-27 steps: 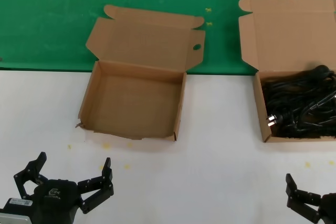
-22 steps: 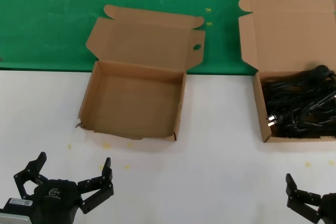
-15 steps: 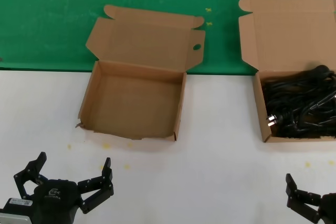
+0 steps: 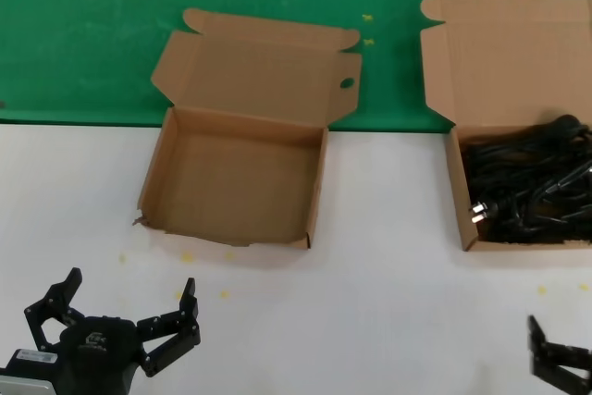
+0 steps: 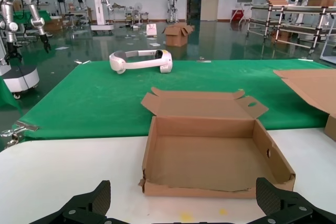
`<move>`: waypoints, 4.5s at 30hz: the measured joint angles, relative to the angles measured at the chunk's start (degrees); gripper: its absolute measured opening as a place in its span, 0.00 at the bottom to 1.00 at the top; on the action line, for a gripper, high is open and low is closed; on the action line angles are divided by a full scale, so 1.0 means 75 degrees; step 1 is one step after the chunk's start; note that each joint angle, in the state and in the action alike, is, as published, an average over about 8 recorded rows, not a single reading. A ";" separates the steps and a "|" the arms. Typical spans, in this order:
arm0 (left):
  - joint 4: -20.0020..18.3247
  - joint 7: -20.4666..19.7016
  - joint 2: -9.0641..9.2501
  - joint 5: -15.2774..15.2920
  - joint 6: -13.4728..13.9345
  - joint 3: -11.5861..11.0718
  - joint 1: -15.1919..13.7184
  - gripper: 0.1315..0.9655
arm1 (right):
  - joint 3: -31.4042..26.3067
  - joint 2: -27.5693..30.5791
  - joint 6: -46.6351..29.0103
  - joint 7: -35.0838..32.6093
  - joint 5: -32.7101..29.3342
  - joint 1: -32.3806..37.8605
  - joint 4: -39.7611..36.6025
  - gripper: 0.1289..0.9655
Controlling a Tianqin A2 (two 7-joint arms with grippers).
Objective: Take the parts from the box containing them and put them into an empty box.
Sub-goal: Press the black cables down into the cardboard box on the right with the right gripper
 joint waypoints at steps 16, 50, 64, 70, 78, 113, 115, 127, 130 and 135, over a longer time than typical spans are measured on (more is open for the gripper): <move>0.0000 0.0000 0.0000 0.0001 0.0000 0.0000 0.0000 1.00 | -0.0819 0.2796 0.1527 -0.1599 0.2472 -0.0116 0.0856 1.00; 0.0000 -0.0001 0.0000 0.0001 0.0000 0.0000 0.0000 1.00 | -0.7121 0.4320 0.1490 -0.8526 0.5615 0.7450 -0.1315 1.00; 0.0000 -0.0001 0.0000 0.0002 0.0000 0.0000 0.0000 1.00 | -0.7138 0.3830 -0.0591 -0.7258 0.5311 0.8300 -0.2500 1.00; 0.0000 -0.0001 0.0000 0.0002 0.0000 0.0000 0.0000 1.00 | -0.7138 0.3285 -0.2413 -0.5613 0.3639 0.8777 -0.3923 1.00; 0.0000 -0.0001 0.0000 0.0002 0.0000 0.0000 0.0000 1.00 | -0.7138 0.2144 -0.5076 -0.3496 0.0962 0.9568 -0.6392 1.00; 0.0000 -0.0009 0.0000 0.0004 0.0000 0.0000 0.0000 1.00 | -0.5487 0.0905 -0.8840 0.2040 -0.7362 1.0538 -0.6211 1.00; 0.0000 -0.0007 0.0000 0.0005 -0.0001 0.0000 0.0000 1.00 | -0.5321 0.0824 -0.8859 0.1948 -0.7495 1.0488 -0.6196 1.00; 0.0000 -0.0005 0.0000 0.0005 -0.0001 0.0000 0.0000 1.00 | -0.4691 -0.0253 -0.8331 -0.0229 -0.7618 1.0716 -0.8100 1.00; 0.0000 -0.0005 0.0000 0.0005 -0.0001 0.0000 0.0000 1.00 | -0.4586 -0.0522 -0.8186 -0.0713 -0.7586 1.0861 -0.8707 0.99; 0.0000 -0.0005 0.0000 0.0004 -0.0001 0.0000 0.0000 1.00 | -0.4461 -0.0776 -0.8148 -0.1065 -0.7598 1.1011 -0.9179 0.97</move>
